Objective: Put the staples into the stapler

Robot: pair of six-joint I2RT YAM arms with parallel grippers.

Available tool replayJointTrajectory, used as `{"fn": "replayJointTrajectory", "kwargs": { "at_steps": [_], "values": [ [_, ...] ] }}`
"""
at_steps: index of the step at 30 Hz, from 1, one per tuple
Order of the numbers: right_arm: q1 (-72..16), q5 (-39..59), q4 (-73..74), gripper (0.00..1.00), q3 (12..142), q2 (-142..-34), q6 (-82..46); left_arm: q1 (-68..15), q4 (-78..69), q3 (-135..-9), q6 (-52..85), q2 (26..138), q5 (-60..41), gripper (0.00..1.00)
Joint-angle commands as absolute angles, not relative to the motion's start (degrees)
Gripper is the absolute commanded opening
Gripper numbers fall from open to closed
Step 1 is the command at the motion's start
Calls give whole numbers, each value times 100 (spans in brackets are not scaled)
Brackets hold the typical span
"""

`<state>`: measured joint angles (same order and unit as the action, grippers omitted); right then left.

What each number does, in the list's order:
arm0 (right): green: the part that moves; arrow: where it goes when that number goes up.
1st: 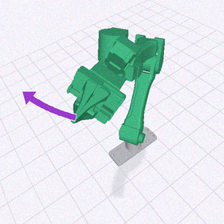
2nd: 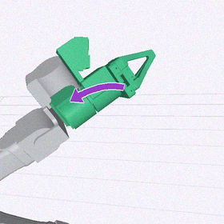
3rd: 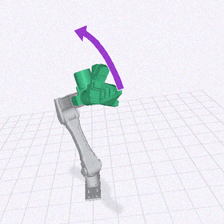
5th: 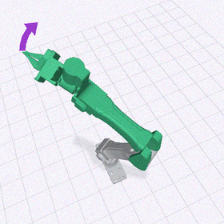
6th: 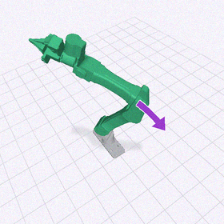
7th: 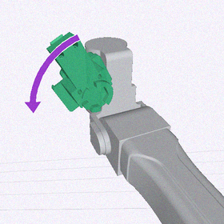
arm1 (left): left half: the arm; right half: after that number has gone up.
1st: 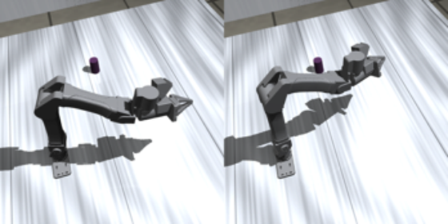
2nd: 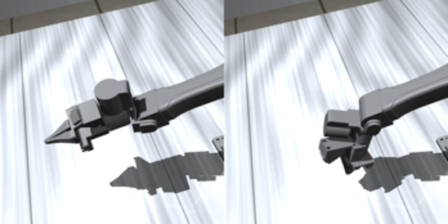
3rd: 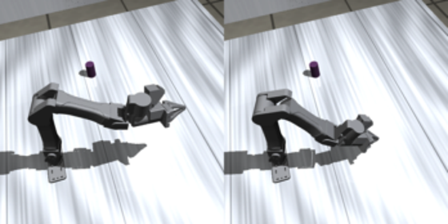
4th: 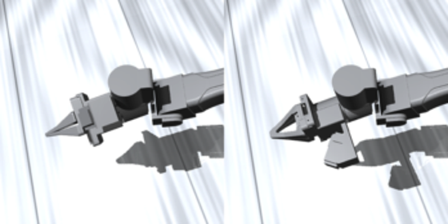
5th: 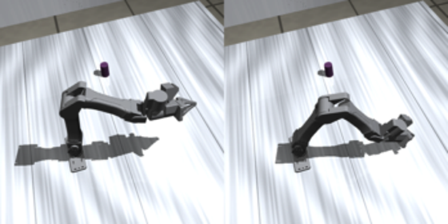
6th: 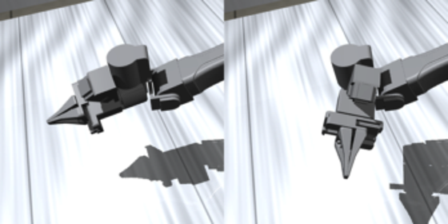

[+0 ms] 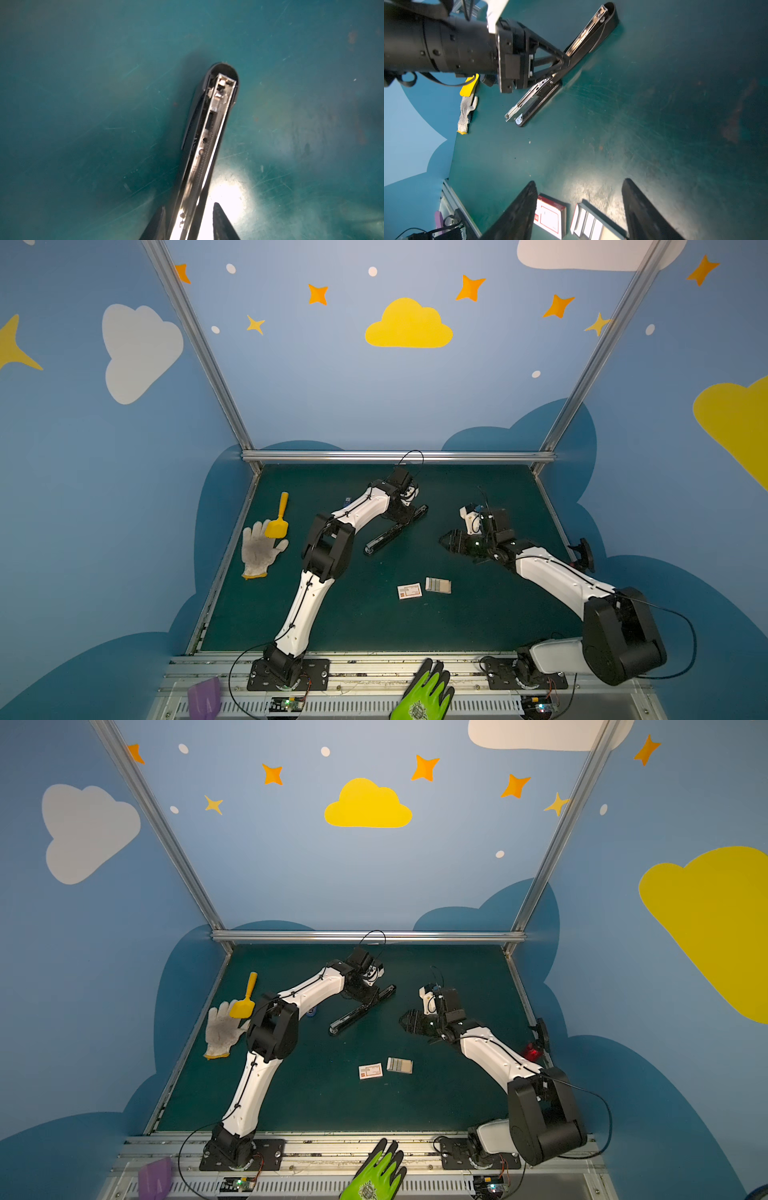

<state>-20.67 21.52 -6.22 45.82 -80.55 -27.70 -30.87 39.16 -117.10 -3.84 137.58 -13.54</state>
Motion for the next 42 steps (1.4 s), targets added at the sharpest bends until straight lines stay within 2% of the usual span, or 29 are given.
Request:
{"fn": "replayJointTrajectory", "kwargs": {
  "at_steps": [1,6,8,11,16,32,42],
  "values": [
    [-1940,2491,-216,66,4796,-8366,-3006,-3173,4052,-11565,-447,13860,-1470,35],
    [-1798,2790,158,66,4893,-8810,-3277,-3236,3999,-11376,-516,13843,-1327,35],
    [-1771,2821,266,66,4897,-8908,-3334,-3252,3958,-11317,-543,13804,-1297,26],
    [-1728,2919,374,66,4946,-9079,-3431,-3261,3853,-11204,-557,13723,-1247,23],
    [-1644,3164,741,66,5077,-9462,-3706,-3305,3566,-10808,-623,13437,-971,5],
    [-1451,4491,3274,69,5918,-11716,-5513,-3657,1267,-8489,-375,11726,-391,4],
    [-1519,4725,4344,64,6141,-12379,-6052,-3722,1059,-8280,-323,11607,-492,4]
  ]
}}
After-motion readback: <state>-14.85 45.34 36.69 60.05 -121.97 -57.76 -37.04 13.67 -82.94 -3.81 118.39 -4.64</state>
